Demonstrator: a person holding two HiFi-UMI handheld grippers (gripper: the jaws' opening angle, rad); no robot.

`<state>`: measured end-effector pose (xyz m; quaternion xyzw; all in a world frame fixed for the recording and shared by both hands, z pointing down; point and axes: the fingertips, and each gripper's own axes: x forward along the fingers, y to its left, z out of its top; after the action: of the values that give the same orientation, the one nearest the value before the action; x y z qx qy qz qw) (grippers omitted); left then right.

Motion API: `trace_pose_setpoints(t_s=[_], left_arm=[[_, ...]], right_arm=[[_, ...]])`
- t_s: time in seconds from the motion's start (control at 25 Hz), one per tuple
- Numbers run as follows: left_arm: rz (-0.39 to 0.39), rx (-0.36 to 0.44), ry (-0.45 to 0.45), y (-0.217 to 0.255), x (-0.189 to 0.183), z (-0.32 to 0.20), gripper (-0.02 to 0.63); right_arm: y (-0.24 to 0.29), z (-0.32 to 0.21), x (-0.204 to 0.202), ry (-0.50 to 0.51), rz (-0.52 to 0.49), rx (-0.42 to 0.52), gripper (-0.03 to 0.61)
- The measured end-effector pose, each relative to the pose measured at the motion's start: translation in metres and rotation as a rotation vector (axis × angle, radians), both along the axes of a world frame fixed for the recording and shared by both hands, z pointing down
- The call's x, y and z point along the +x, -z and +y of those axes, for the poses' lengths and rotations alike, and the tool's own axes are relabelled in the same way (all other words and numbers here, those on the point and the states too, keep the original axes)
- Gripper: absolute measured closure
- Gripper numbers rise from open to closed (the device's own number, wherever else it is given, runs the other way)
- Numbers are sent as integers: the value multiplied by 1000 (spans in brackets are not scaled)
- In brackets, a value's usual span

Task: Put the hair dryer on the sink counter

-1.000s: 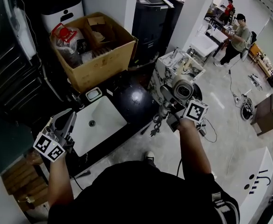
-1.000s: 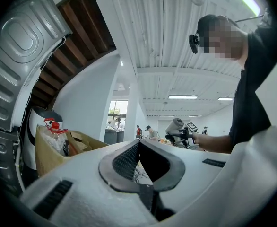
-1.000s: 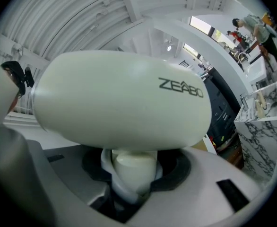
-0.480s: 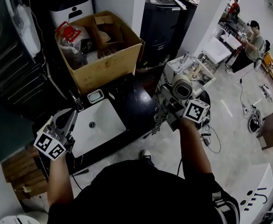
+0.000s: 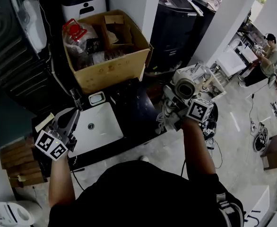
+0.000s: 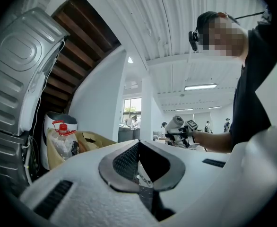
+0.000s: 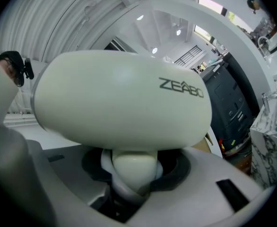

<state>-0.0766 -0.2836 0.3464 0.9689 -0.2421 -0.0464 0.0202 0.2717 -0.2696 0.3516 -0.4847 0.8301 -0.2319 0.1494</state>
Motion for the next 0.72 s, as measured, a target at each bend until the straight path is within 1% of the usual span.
trace_pose_setpoints(t_s=[0.12,0.48,0.72], left_arm=[[-8,0,17,-3,10,-3,598],[-11,6,71,0,21,-9,598],[-14,7,90,3,31,-8,598]], right_arm=[[6,-9,0,38,7,14,416],[5,-33,12,82,-10,4,414],[1,-41,12,113,4,0,414]])
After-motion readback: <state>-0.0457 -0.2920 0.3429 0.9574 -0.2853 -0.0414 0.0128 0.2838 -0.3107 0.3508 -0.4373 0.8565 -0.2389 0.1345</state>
